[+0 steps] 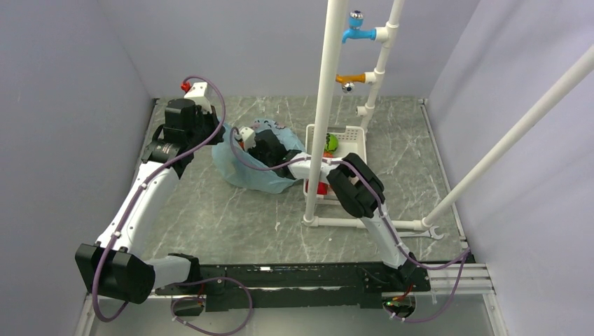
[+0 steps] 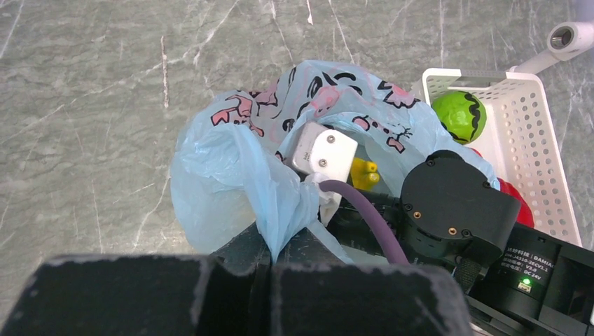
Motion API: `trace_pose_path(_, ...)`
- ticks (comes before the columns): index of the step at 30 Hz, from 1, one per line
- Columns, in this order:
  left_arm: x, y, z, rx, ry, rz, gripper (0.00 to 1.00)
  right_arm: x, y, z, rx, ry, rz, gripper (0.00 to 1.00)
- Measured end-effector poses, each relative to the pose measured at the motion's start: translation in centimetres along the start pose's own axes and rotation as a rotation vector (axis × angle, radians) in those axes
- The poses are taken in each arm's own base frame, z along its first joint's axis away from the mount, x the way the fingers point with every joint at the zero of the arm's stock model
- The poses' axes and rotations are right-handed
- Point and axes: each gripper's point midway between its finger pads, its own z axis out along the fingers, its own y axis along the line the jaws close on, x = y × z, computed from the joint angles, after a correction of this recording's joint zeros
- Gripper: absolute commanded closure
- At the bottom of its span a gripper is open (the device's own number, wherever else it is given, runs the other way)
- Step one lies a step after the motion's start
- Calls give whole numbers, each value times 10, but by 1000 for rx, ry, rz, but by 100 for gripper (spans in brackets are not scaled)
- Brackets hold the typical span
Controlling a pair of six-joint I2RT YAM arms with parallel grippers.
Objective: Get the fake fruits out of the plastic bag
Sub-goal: Take out the fake fruit from the plastic bag.
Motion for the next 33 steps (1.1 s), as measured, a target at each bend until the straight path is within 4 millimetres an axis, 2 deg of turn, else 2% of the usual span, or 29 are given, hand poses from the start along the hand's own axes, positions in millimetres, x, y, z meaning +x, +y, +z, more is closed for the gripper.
trace_pose_path(6,0,0,0,-1,0,0,100,0,-1,7,67,-10,-18,4)
trace_pose_path(10,0,0,0,-2,-1,0,100,4,-4,8,120,-14,-73,14)
trace_pose_path(16,0,1,0,-3,2,0,100,8,-10,6,169,-22,-112,20)
trace_pose_path(21,0,0,0,-2,1,0,100,13,-12,-11,168,-26,-91,31)
trace_pose_path(25,0,0,0,-1,0,0,100,14,-7,-26,105,-29,-13,45)
trace_pose_path(33,0,0,0,0,-1,0,100,5,-9,-49,-30,-59,202,54)
